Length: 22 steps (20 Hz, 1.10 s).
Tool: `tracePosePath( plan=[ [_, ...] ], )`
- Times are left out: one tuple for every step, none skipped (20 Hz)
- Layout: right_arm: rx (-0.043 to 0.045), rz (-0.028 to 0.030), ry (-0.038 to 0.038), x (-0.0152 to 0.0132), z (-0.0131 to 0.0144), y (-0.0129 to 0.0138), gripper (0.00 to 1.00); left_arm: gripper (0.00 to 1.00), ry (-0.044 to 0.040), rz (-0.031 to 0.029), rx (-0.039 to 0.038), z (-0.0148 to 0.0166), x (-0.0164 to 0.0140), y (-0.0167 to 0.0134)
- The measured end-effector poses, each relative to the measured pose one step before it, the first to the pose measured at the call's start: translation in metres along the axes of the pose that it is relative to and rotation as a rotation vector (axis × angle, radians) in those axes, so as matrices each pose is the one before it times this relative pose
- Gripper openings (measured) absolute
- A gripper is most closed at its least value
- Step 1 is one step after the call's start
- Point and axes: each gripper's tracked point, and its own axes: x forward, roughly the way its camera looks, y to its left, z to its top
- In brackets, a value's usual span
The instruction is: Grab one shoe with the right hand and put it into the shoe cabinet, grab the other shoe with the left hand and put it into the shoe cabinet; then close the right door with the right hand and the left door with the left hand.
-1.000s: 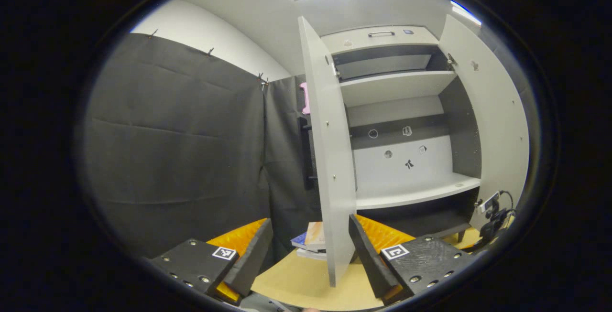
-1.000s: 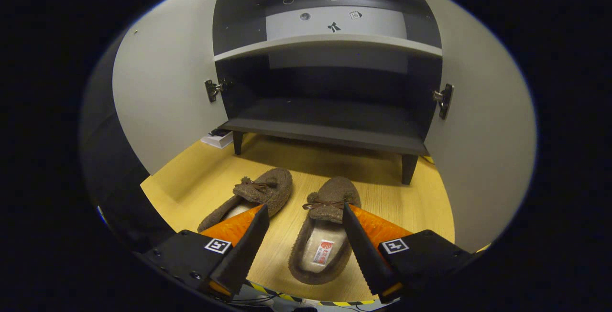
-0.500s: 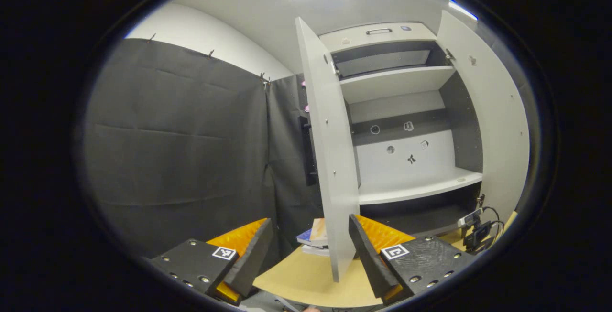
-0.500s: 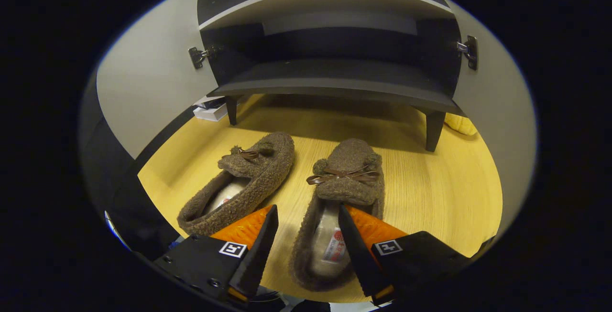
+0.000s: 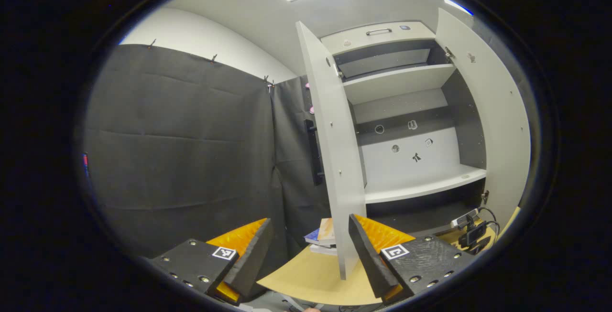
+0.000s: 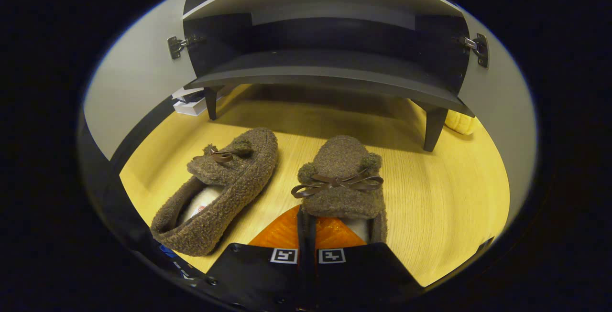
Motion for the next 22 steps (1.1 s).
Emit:
tracePosePath(
  plan=[
    [0.00903,0.00884,-0.01386,-0.00326,0.00322,0.00040,0.00,0.98,-0.00056,-0.00117,-0.00398,0.00007,-0.00140,-0.00088],
    [0.00117,0.00684,-0.00673,-0.00298,0.00338,0.00046,0.02,0.93,-0.00122,-0.00092,-0.00308,-0.00075,0.00008,0.00021],
    [-0.00044,0.00127,-0.00775,-0.00463,0.00304,-0.00112,0.00,0.93,-0.00037,-0.00255,-0.00308,-0.00010,0.00087,-0.00052],
    [0.00196,0.00212,-0.00662,-0.00596,0.00417,-0.00125,0.02,0.95,0.00007,-0.00289,-0.00383,-0.00053,0.00201,-0.00098],
    [0.00991,0.00531,-0.00591,-0.00419,0.00425,0.00049,0.00,0.96,-0.00135,-0.00360,-0.00424,-0.00030,0.00124,-0.00103],
    [0.01407,0.00845,-0.00769,-0.00488,0.00464,0.00091,0.02,0.98,-0.00248,-0.00335,-0.00535,-0.00016,0.00087,-0.00090],
    [0.01480,0.00701,-0.01143,-0.00370,0.00455,0.00086,0.02,0.93,-0.00253,-0.00456,-0.00590,0.00045,0.00034,-0.00146],
    [0.00895,0.00107,-0.01351,-0.00398,0.00598,0.00087,0.02,0.93,-0.00253,-0.00542,-0.00498,-0.00015,0.00059,-0.00201],
    [0.00388,0.00147,-0.01743,-0.00410,0.00638,-0.00042,0.00,0.98,-0.00261,-0.00504,-0.00294,0.00042,0.00069,-0.00145],
    [0.00111,0.00128,-0.01614,-0.00636,0.00776,-0.00066,0.02,0.93,-0.00244,-0.00575,-0.00138,0.00045,0.00010,-0.00134],
    [0.00270,0.00338,-0.01624,-0.00526,0.00796,0.00069,0.00,0.98,-0.00322,-0.00571,-0.00116,0.00098,0.00044,-0.00168],
    [0.00444,0.00367,-0.01664,-0.00576,0.00901,0.00043,0.02,0.98,-0.00315,-0.00562,-0.00161,-0.00008,-0.00069,-0.00102],
    [0.00712,0.00377,-0.01873,-0.00627,0.00947,0.00066,0.02,0.98,-0.00355,-0.00454,-0.00283,0.00149,0.00141,-0.00179],
    [0.00577,0.00288,-0.01576,-0.00552,0.00853,0.00078,0.02,0.98,-0.00350,-0.00461,-0.00442,-0.00002,0.00007,-0.00107],
    [0.00533,0.00401,-0.01869,-0.00533,0.00928,0.00044,0.02,0.98,-0.00237,-0.00527,-0.00469,0.00075,0.00022,-0.00197],
    [0.00369,0.00472,-0.02191,-0.00668,0.01141,0.00101,0.02,0.93,-0.00172,-0.00471,-0.00355,-0.00042,0.00095,-0.00165],
    [0.00041,0.00524,-0.02185,-0.00653,0.01024,0.00123,0.01,0.93,-0.00180,-0.00429,-0.00242,0.00024,0.00029,-0.00109],
    [-0.00276,0.00681,-0.02128,-0.00600,0.01117,0.00198,0.01,0.93,-0.00167,-0.00535,-0.00305,-0.00021,-0.00034,-0.00189],
    [-0.00396,0.00656,-0.02120,-0.00549,0.01058,0.00221,0.01,0.93,-0.00088,-0.00436,-0.00285,0.00087,0.00161,-0.00180],
    [-0.00356,0.00725,-0.02137,-0.00554,0.01150,0.00285,0.01,0.91,-0.00015,-0.00509,-0.00343,-0.00162,-0.00092,-0.00139],
    [-0.00727,0.00810,-0.02276,-0.00530,0.01090,0.00343,0.01,0.90,0.00059,-0.00406,-0.00340,-0.00128,0.00165,-0.00222],
    [-0.00936,0.00755,-0.02610,-0.00532,0.01289,0.00309,0.02,0.88,0.00127,-0.00324,-0.00364,-0.00085,0.00080,-0.00200]
  ],
)
